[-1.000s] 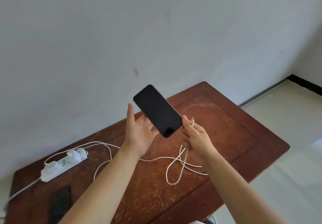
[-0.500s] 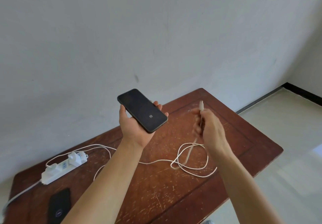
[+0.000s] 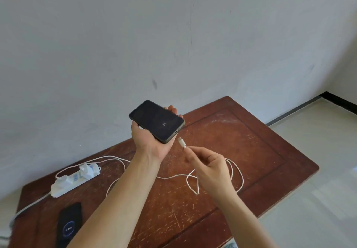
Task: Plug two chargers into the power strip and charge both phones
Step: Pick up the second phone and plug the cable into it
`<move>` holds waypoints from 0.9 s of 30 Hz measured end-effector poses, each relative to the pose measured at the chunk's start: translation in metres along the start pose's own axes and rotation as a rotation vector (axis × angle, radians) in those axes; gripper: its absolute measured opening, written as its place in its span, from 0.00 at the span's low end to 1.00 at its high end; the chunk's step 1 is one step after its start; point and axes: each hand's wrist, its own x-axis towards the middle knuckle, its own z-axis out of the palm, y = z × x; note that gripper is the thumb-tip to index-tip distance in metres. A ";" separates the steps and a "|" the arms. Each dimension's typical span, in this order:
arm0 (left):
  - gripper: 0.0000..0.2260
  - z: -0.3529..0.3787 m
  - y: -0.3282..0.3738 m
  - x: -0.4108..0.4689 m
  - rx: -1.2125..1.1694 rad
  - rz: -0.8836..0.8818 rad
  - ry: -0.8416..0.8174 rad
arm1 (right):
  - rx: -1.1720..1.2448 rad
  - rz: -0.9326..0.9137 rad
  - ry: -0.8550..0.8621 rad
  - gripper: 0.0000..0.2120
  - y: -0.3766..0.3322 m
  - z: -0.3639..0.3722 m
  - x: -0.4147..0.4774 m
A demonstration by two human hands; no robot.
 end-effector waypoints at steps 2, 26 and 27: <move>0.27 0.002 -0.002 -0.003 -0.001 0.012 0.019 | 0.016 0.006 0.008 0.04 -0.002 0.006 -0.003; 0.27 -0.004 -0.012 -0.005 0.090 0.065 -0.002 | 0.139 0.091 0.001 0.05 -0.015 0.001 0.001; 0.28 -0.005 -0.011 -0.005 0.109 0.061 -0.003 | 0.138 0.101 -0.008 0.05 -0.016 0.000 0.002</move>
